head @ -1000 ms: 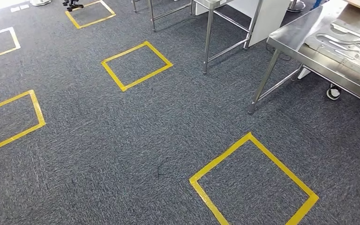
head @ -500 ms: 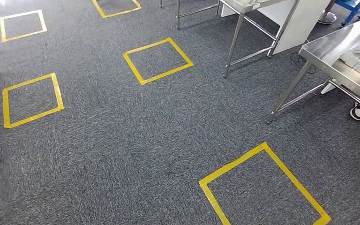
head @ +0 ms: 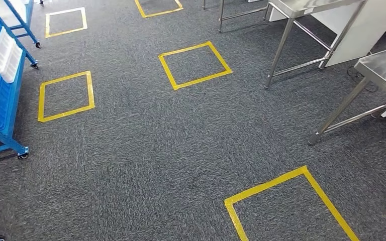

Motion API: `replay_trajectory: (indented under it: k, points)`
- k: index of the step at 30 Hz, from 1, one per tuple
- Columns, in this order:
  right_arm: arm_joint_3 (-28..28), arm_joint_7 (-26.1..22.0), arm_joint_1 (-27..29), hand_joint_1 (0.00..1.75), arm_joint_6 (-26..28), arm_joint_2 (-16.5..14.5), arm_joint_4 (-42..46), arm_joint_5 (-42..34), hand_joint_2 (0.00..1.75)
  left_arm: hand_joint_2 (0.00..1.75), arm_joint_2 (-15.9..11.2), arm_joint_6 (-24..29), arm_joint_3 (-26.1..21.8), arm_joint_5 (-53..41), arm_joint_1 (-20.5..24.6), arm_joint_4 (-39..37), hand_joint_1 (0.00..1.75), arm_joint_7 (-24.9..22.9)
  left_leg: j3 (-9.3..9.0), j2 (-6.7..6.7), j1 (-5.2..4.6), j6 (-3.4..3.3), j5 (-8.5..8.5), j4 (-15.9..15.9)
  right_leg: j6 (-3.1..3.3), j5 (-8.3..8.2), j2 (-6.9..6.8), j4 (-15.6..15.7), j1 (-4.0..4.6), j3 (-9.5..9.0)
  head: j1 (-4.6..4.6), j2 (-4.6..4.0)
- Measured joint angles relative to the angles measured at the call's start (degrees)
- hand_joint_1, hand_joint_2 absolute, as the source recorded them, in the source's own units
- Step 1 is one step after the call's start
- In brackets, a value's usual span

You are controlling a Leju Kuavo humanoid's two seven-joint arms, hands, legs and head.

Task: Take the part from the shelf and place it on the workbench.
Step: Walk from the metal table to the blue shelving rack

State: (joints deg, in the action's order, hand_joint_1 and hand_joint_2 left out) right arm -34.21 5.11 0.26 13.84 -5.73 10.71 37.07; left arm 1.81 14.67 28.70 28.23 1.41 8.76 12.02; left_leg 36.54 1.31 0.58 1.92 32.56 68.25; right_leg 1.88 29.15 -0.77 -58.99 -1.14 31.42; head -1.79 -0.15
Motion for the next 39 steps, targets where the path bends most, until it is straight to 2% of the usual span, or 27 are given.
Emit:
replay_trajectory:
  k: [1,2,3,4,5,7,9,11,12,14,16,17,18,19,20,22,23,25,27,29,31,32,33,34,35,37,39]
  points:
    - [0.0,0.0,0.0,0.00,-0.1,0.2,0.0,0.0,0.00,0.00,0.0,0.0,0.0,0.0,0.1,0.0,0.00,0.0,1.70,-0.40,0.05,0.19,1.38,3.4,0.11,0.07,-0.66,0.0,0.10,-0.01,0.01,0.00]
    - [0.0,0.0,0.1,0.00,-0.1,0.3,0.0,0.0,0.00,0.00,0.0,0.0,0.0,0.0,0.0,0.0,0.00,0.0,2.80,-0.59,0.09,0.33,1.92,5.7,0.17,0.14,-1.26,0.0,0.16,-0.04,0.01,0.00]
    - [0.0,0.0,0.0,0.00,-0.2,0.4,0.0,0.0,0.00,0.00,0.0,0.0,0.0,0.0,0.0,0.0,0.00,0.0,2.76,-0.74,0.10,0.36,1.22,5.6,0.18,0.23,-1.81,0.0,0.20,-0.13,0.01,0.00]
    - [0.0,0.0,0.0,0.00,-0.2,0.5,0.0,0.0,0.00,0.00,0.0,0.0,0.0,0.0,-0.1,0.0,0.00,0.0,1.73,-0.96,0.10,0.29,-0.27,3.6,0.15,0.34,-2.33,0.0,0.23,-0.28,0.01,0.00]
    - [0.0,0.0,0.0,0.00,-0.2,0.5,0.0,0.0,0.00,0.00,0.0,0.0,0.0,0.0,-0.2,0.0,0.00,0.0,-0.20,-1.51,0.07,0.09,-2.30,-0.1,0.05,0.47,-2.88,0.0,0.25,-0.51,0.01,0.00]
    - [0.0,0.0,-0.1,0.00,-0.2,0.5,0.0,0.0,0.00,0.00,-0.1,0.0,0.0,0.0,-0.1,0.0,0.00,0.0,-3.65,-3.42,-0.30,-0.62,-4.85,-7.0,-0.33,0.76,-3.95,0.0,0.38,-0.90,0.02,0.00]
    - [0.0,0.0,-0.1,0.00,-0.2,0.5,0.0,0.0,0.00,0.00,-0.1,0.0,0.0,0.0,0.0,0.0,0.00,0.0,-4.59,-4.27,-0.77,-1.39,-5.21,-9.5,-0.92,0.93,-4.87,0.1,0.48,-1.15,0.02,0.00]
    - [0.0,0.0,-0.3,0.00,-0.2,0.5,0.0,0.1,0.00,0.00,-0.1,0.0,0.0,0.1,0.0,0.0,0.00,0.0,-4.52,-3.36,-0.97,-2.01,-5.40,-9.8,-1.58,0.93,-5.65,0.5,0.46,-1.58,0.02,0.00]
    - [0.0,0.0,-0.4,0.00,-0.2,0.5,0.0,0.2,0.00,0.00,-0.1,-0.1,0.0,0.2,-0.1,0.0,0.00,0.0,-4.76,-2.89,-0.86,-2.37,-5.63,-10.2,-1.92,1.04,-5.45,0.6,0.37,-1.85,0.02,0.00]
    - [0.0,0.0,-0.4,0.00,-0.1,0.5,0.0,0.5,0.00,0.00,-0.1,-0.1,0.0,0.4,-0.1,0.0,0.00,0.1,-5.30,-1.94,-0.56,-3.15,-6.25,-11.1,-2.45,2.55,-3.17,-1.2,0.24,-1.28,0.02,0.00]
    - [0.0,-0.1,-0.3,0.00,-0.1,0.2,0.0,0.7,0.00,0.00,-0.1,-0.2,0.0,0.7,0.0,0.0,0.00,0.2,-5.39,-1.09,-0.49,-3.66,-6.57,-11.4,-2.59,6.00,-0.38,-7.5,0.14,1.90,0.02,0.00]
    - [0.0,-0.1,-0.3,0.00,-0.1,0.1,0.0,0.8,0.00,0.00,-0.1,-0.2,0.0,0.8,0.0,0.0,0.00,0.2,-5.32,-0.62,-0.55,-3.81,-6.60,-11.4,-2.60,7.50,0.16,-11.2,0.14,3.88,0.02,0.00]
    - [0.0,-0.1,-0.2,0.00,-0.1,-0.1,0.0,0.9,0.00,0.00,-0.2,-0.3,0.0,0.9,0.0,0.0,0.00,0.1,-5.33,-0.03,-0.60,-3.83,-6.58,-11.4,-2.62,8.02,0.36,-13.7,0.14,5.32,0.02,0.00]
    - [0.0,-0.1,-0.2,0.00,-0.1,-0.2,0.0,1.0,0.00,0.00,-0.2,-0.3,0.0,1.0,0.0,0.0,0.00,0.1,-5.38,0.61,-0.63,-3.83,-6.55,-11.4,-2.62,7.36,0.47,-14.3,0.12,5.89,0.02,0.00]
    - [-0.1,-0.1,-0.2,0.00,-0.1,-0.3,0.0,1.0,0.00,0.00,-0.2,-0.3,-0.1,1.1,0.0,0.0,0.00,0.1,-5.46,1.31,-0.62,-3.77,-6.51,-11.3,-2.59,5.70,0.64,-12.9,0.07,5.51,0.02,0.00]
    - [-0.1,-0.1,-0.1,0.00,-0.1,-0.3,0.0,1.0,0.00,0.00,-0.2,-0.3,-0.1,1.1,0.0,0.0,0.00,0.1,-5.51,2.60,-0.60,-3.48,-6.30,-11.0,-2.38,1.30,2.24,-6.2,-0.07,2.93,0.03,0.00]
    - [-0.2,-0.1,-0.1,0.00,-0.1,-0.3,0.0,1.0,0.00,0.00,-0.1,-0.3,-0.1,1.1,0.0,0.0,0.00,0.1,-5.37,3.17,-0.63,-3.20,-6.11,-10.7,-2.23,-0.05,3.28,-3.1,-0.11,1.72,0.02,0.00]
    - [-0.3,0.0,-0.1,0.00,-0.1,-0.3,0.0,1.0,0.00,0.00,-0.1,-0.2,-0.1,1.1,0.1,0.0,0.00,0.1,-4.91,4.11,-0.53,-2.51,-5.87,-10.3,-1.84,-0.73,4.40,-0.1,0.09,0.63,0.02,0.00]
    - [-0.4,0.0,-0.3,0.00,-0.2,-0.3,0.0,1.0,0.00,0.00,-0.1,-0.2,-0.1,1.1,-0.1,0.0,0.00,0.1,-4.72,4.78,-0.30,-1.78,-5.84,-10.4,-1.25,-0.70,3.49,0.3,0.18,0.31,0.02,0.00]
    - [-0.5,0.1,-0.4,0.00,-0.2,-0.3,0.0,1.0,0.00,0.00,-0.1,-0.2,-0.1,1.1,-0.2,0.0,0.00,0.1,-4.13,3.17,-0.28,-1.18,-4.75,-8.8,-0.52,-0.92,2.29,1.1,-0.01,-0.25,0.02,0.00]
    - [-0.5,0.2,-0.2,0.00,-0.2,-0.2,0.0,1.1,0.00,0.00,-0.1,-0.1,-0.1,1.1,0.0,0.0,0.00,0.1,-1.42,0.59,-0.19,-0.67,-1.56,-3.0,0.01,-0.92,0.82,1.6,-0.01,-0.67,0.01,0.00]
    - [-0.6,0.2,-0.1,0.00,-0.2,-0.1,0.0,1.1,0.00,0.00,-0.1,-0.1,-0.1,1.1,0.1,0.0,0.00,0.1,0.51,-0.02,-0.04,-0.42,0.14,0.7,0.18,-0.80,0.06,1.6,0.05,-0.73,0.02,0.00]
    - [-0.7,0.2,-0.1,0.00,-0.2,0.1,0.0,1.1,0.00,0.00,-0.1,-0.1,-0.1,1.1,0.1,0.0,0.00,0.1,2.05,-0.31,0.13,-0.18,1.10,3.7,0.20,-0.69,-0.67,1.6,0.10,-0.81,0.01,0.00]
    - [-0.8,0.2,-0.1,0.00,-0.2,0.2,0.0,1.1,0.00,0.00,-0.1,-0.1,-0.1,1.1,0.0,0.0,0.00,0.1,2.78,-0.51,0.32,0.04,1.07,5.0,0.17,-0.54,-1.34,1.5,0.12,-0.94,0.01,0.00]
    - [-0.8,0.2,-0.1,0.00,-0.2,0.3,0.0,1.2,0.00,0.00,-0.1,-0.1,-0.1,1.1,0.0,0.0,0.00,0.1,2.39,-0.78,0.50,0.23,-0.04,4.1,0.05,-0.36,-1.98,1.5,0.10,-1.13,0.01,0.00]
    - [-0.9,0.2,-0.2,0.00,-0.2,0.3,0.0,1.2,0.00,0.00,-0.1,-0.1,-0.1,1.2,-0.1,0.0,0.00,0.1,-1.05,-2.60,0.76,0.40,-3.87,-2.7,-0.44,0.15,-3.25,1.5,0.05,-1.77,0.02,0.00]
    - [-0.9,0.2,-0.2,0.00,-0.2,0.4,0.0,1.2,0.00,0.00,-0.1,-0.1,-0.1,1.2,0.1,0.0,0.00,0.1,-4.00,-4.58,0.48,-0.12,-6.05,-8.6,-1.21,0.78,-4.46,1.3,0.23,-2.36,0.02,0.00]
